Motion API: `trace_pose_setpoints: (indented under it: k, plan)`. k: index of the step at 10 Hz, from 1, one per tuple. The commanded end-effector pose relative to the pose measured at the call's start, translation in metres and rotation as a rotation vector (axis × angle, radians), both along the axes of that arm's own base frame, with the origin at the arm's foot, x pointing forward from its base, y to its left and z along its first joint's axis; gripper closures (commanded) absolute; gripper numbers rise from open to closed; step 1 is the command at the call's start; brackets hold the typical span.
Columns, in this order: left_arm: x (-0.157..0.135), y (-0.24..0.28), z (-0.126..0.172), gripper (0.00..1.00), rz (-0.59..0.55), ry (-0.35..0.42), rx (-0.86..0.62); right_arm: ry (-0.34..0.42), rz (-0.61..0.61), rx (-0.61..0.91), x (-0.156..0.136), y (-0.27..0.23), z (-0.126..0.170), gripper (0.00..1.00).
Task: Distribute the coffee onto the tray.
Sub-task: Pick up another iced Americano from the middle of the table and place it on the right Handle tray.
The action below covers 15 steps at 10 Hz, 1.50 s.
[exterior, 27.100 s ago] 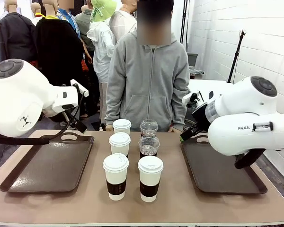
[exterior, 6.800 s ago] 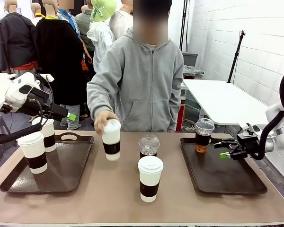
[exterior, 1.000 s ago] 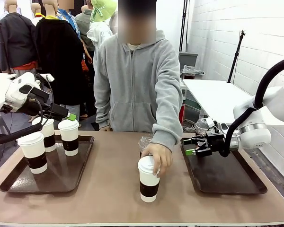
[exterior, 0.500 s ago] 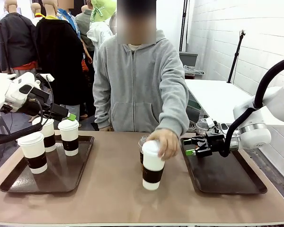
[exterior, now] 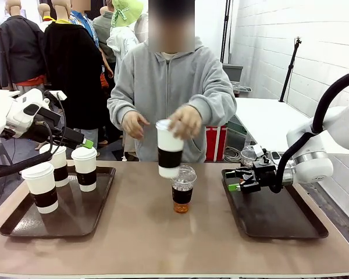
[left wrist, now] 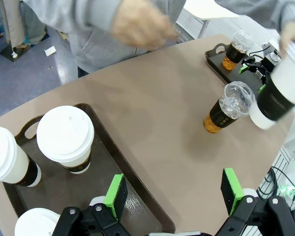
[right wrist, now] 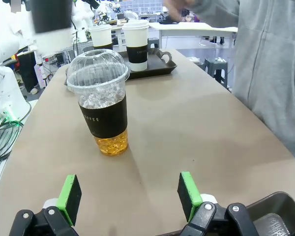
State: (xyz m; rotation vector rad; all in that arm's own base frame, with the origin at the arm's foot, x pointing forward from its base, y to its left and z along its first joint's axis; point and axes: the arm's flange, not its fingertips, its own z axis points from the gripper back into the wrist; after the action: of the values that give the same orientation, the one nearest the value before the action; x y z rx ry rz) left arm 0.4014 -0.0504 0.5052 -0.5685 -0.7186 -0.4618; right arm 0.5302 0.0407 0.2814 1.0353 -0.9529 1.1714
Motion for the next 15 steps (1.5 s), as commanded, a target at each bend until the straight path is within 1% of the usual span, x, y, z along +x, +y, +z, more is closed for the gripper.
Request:
trace_pose_setpoints:
  k: [1, 12, 15]
  plan:
    - [0.003, 0.002, -0.003, 0.0, -0.018, -0.014, -0.014, 0.0, 0.006, -0.009, 0.0, 0.0, -0.001, 0.0]
    - [0.003, 0.002, -0.003, 0.0, -0.018, -0.014, -0.014, 0.0, 0.0, 0.0, 0.0, 0.0, 0.0, 0.0]
    - [0.003, 0.002, -0.003, 0.0, -0.018, -0.014, -0.014, -0.008, -0.005, 0.001, -0.009, 0.013, 0.001, 0.0]
